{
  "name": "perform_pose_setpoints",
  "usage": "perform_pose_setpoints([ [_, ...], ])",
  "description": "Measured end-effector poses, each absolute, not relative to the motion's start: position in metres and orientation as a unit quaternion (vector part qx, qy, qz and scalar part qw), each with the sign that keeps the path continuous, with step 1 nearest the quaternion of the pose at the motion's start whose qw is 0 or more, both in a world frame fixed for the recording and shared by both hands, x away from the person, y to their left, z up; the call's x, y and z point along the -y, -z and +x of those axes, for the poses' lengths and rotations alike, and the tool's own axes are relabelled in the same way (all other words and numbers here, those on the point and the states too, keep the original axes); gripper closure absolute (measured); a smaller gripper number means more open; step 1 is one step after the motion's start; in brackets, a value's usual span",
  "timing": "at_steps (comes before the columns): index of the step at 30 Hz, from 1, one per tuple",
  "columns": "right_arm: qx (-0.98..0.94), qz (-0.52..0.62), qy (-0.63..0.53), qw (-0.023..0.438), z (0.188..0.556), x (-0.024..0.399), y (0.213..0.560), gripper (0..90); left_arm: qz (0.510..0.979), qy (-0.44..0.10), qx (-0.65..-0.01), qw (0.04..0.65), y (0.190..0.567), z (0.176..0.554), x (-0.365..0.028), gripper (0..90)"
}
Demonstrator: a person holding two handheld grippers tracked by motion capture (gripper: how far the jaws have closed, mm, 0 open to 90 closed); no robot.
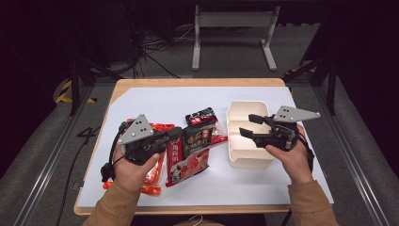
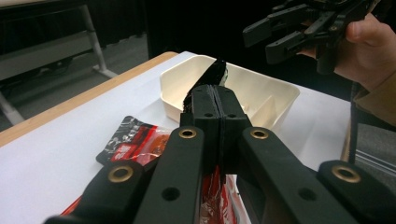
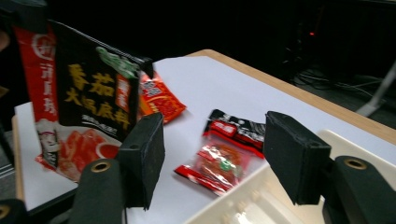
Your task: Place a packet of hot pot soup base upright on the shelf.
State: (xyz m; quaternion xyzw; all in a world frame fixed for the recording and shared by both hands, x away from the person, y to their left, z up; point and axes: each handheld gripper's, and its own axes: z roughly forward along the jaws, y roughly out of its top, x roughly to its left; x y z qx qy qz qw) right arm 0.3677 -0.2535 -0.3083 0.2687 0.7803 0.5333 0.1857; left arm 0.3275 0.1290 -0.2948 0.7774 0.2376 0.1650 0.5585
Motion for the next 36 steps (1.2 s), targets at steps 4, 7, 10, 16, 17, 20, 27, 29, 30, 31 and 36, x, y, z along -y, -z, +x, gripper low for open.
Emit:
perform_pose_setpoints([
  [4,-0.787,0.251,-0.537,0.171,0.364,0.241,0.306,35.5,0.779,-0.159,-0.230,0.562,0.294,0.326,-0.125,89.5],
  [7,-0.793,0.232,-0.539,0.161,0.360,0.228,0.304,34.1,0.780,-0.156,-0.223,0.563,0.293,0.325,-0.123,89.5],
  [10,-0.798,0.220,-0.539,0.156,0.358,0.219,0.304,33.4,0.781,-0.153,-0.218,0.565,0.292,0.323,-0.120,89.6],
  [16,-0.807,0.203,-0.535,0.144,0.357,0.204,0.307,32.5,0.783,-0.144,-0.203,0.569,0.289,0.319,-0.115,89.7],
  [17,-0.808,0.202,-0.534,0.143,0.357,0.203,0.308,32.4,0.785,-0.143,-0.197,0.570,0.288,0.318,-0.114,89.7],
  [20,-0.811,0.196,-0.535,0.134,0.358,0.197,0.311,32.0,0.787,-0.139,-0.188,0.571,0.287,0.315,-0.110,89.7],
  [27,-0.817,0.178,-0.536,0.113,0.358,0.190,0.315,31.2,0.793,-0.132,-0.173,0.569,0.288,0.312,-0.102,89.7],
  [29,-0.818,0.174,-0.537,0.106,0.358,0.188,0.316,32.3,0.794,-0.128,-0.173,0.569,0.289,0.311,-0.101,89.7],
  [30,-0.820,0.172,-0.536,0.105,0.358,0.188,0.316,34.9,0.795,-0.128,-0.170,0.569,0.289,0.311,-0.100,89.7],
  [31,-0.820,0.170,-0.536,0.106,0.358,0.187,0.317,37.8,0.794,-0.127,-0.172,0.570,0.289,0.311,-0.100,89.7],
  [36,-0.823,0.161,-0.535,0.102,0.357,0.187,0.317,57.5,0.793,-0.130,-0.172,0.570,0.290,0.312,-0.102,89.7],
])
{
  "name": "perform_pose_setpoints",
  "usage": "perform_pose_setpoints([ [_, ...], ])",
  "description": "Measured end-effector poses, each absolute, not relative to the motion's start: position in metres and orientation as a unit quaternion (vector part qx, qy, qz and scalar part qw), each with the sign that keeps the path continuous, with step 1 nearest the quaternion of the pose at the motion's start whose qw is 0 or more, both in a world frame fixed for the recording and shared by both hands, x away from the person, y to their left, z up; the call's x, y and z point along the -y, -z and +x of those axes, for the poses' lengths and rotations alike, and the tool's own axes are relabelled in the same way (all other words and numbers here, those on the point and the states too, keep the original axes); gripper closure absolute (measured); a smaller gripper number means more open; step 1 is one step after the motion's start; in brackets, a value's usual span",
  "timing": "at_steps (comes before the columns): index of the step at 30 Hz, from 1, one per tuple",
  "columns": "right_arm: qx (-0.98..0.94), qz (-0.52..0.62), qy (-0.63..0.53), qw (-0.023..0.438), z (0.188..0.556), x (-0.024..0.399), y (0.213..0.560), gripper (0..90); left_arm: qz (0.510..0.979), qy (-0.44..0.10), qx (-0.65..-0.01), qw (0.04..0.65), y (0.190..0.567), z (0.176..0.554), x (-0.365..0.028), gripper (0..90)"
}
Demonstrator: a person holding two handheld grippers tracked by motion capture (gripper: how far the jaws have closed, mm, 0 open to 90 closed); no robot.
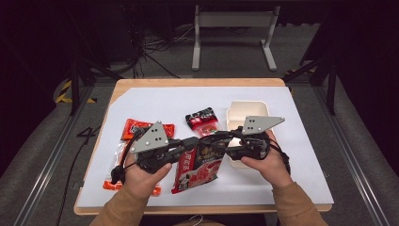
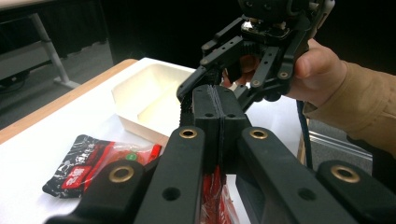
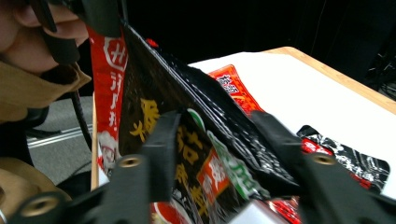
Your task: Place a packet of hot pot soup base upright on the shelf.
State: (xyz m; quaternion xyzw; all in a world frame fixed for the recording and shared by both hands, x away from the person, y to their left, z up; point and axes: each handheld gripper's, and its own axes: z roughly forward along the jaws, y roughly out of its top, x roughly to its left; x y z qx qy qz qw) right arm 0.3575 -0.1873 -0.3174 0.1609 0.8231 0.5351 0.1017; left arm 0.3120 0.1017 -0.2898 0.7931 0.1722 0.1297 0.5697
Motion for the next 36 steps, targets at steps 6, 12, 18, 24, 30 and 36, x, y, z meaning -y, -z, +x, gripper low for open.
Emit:
perform_pose_setpoints([
  [6,-0.823,0.160,-0.534,0.106,0.357,0.189,0.316,69.7,0.787,-0.126,-0.182,0.576,0.292,0.315,-0.107,89.5],
  [12,-0.829,0.155,-0.525,0.115,0.356,0.183,0.312,76.3,0.781,-0.131,-0.187,0.581,0.292,0.316,-0.114,89.2],
  [18,-0.834,0.151,-0.518,0.115,0.356,0.178,0.306,78.1,0.778,-0.132,-0.195,0.582,0.293,0.317,-0.120,88.6],
  [24,-0.836,0.153,-0.516,0.108,0.357,0.176,0.299,78.8,0.772,-0.129,-0.195,0.590,0.294,0.318,-0.126,86.7],
  [30,-0.839,0.154,-0.510,0.110,0.356,0.174,0.291,79.0,0.757,-0.119,-0.207,0.608,0.295,0.321,-0.134,77.8],
  [36,-0.838,0.161,-0.508,0.117,0.356,0.179,0.285,79.0,0.745,-0.123,-0.223,0.616,0.295,0.324,-0.145,62.3],
])
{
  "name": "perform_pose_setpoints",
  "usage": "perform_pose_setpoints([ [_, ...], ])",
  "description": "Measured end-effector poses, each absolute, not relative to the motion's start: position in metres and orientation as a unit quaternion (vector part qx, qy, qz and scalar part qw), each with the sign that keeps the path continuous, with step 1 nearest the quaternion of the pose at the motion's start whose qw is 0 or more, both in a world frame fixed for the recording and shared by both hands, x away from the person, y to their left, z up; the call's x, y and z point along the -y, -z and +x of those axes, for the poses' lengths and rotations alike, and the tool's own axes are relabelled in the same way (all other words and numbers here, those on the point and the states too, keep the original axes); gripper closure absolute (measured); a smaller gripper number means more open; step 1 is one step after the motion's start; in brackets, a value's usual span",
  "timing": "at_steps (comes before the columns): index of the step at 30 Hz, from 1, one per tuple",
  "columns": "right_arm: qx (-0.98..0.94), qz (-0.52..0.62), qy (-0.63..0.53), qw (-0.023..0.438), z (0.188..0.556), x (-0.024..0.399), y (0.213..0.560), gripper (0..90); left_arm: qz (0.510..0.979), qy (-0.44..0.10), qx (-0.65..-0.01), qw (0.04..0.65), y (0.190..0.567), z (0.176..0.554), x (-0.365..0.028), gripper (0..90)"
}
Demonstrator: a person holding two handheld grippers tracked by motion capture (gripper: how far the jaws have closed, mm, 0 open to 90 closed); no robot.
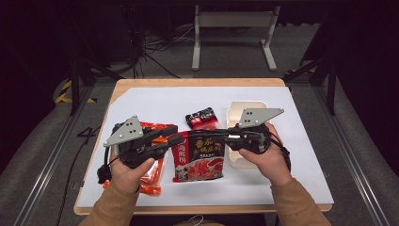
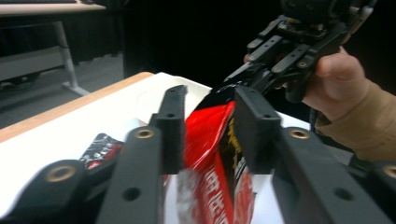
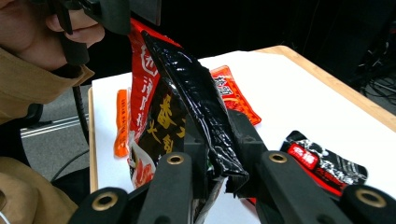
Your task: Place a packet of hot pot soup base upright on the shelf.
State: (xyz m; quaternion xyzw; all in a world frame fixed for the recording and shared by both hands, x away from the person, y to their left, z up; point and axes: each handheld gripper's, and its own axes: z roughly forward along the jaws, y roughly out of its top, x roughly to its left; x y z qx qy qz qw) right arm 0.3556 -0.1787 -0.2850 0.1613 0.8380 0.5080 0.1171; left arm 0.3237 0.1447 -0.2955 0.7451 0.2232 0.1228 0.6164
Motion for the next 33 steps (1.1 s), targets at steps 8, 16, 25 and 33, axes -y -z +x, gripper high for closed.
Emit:
perform_pose_setpoints([
  [8,-0.837,0.158,-0.505,0.135,0.355,0.185,0.264,78.9,0.743,-0.128,-0.239,0.612,0.300,0.328,-0.154,52.0],
  [16,-0.838,0.156,-0.501,0.152,0.361,0.191,0.242,78.8,0.748,-0.131,-0.253,0.599,0.306,0.333,-0.158,49.8],
  [25,-0.844,0.157,-0.480,0.181,0.374,0.199,0.218,78.7,0.753,-0.128,-0.265,0.588,0.312,0.339,-0.159,48.1],
  [33,-0.842,0.172,-0.470,0.201,0.388,0.209,0.206,78.7,0.757,-0.124,-0.273,0.580,0.316,0.342,-0.160,47.7],
])
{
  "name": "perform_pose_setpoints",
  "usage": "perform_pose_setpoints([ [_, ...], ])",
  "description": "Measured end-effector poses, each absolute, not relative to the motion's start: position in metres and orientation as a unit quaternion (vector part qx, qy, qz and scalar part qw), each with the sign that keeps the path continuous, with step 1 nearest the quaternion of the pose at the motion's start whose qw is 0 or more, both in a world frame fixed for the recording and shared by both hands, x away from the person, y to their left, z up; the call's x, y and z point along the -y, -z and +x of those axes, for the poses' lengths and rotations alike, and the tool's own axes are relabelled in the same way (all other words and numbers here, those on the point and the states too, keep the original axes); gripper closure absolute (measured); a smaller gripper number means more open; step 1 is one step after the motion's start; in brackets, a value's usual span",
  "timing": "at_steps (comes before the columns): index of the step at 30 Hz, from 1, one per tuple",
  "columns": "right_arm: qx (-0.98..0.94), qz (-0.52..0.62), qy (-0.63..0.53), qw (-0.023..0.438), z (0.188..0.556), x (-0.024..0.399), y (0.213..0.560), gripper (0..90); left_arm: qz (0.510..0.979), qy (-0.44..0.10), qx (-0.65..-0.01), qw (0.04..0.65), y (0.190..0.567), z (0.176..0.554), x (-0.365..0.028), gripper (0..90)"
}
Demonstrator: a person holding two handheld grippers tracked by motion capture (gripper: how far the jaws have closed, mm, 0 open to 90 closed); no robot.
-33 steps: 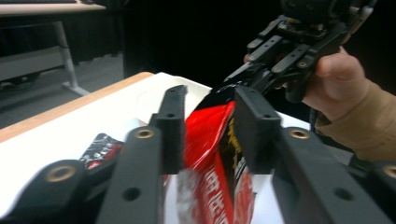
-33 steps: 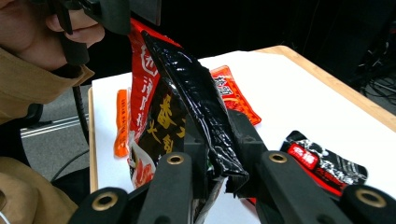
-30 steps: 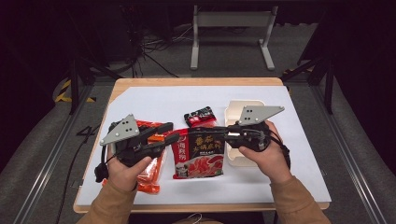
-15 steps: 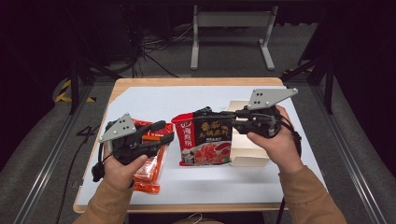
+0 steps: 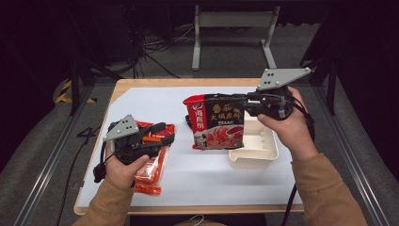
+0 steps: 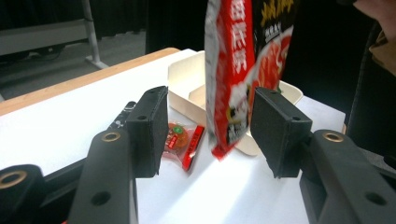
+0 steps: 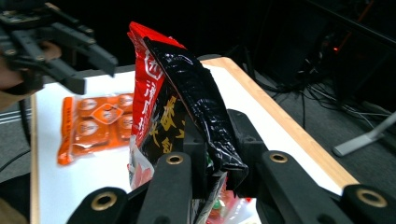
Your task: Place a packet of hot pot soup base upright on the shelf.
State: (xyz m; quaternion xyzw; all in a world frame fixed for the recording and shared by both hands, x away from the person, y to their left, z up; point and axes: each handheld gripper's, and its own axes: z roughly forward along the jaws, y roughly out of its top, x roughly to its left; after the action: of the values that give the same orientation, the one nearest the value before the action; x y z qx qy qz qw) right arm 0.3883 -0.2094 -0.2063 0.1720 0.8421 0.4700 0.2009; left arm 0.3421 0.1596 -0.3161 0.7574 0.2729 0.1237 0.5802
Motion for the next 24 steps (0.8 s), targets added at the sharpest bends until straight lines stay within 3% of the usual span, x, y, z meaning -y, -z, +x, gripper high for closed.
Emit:
perform_pose_setpoints([
  [24,-0.823,0.241,-0.443,0.263,0.449,0.252,0.207,78.4,0.760,-0.110,-0.286,0.574,0.324,0.356,-0.159,47.2],
])
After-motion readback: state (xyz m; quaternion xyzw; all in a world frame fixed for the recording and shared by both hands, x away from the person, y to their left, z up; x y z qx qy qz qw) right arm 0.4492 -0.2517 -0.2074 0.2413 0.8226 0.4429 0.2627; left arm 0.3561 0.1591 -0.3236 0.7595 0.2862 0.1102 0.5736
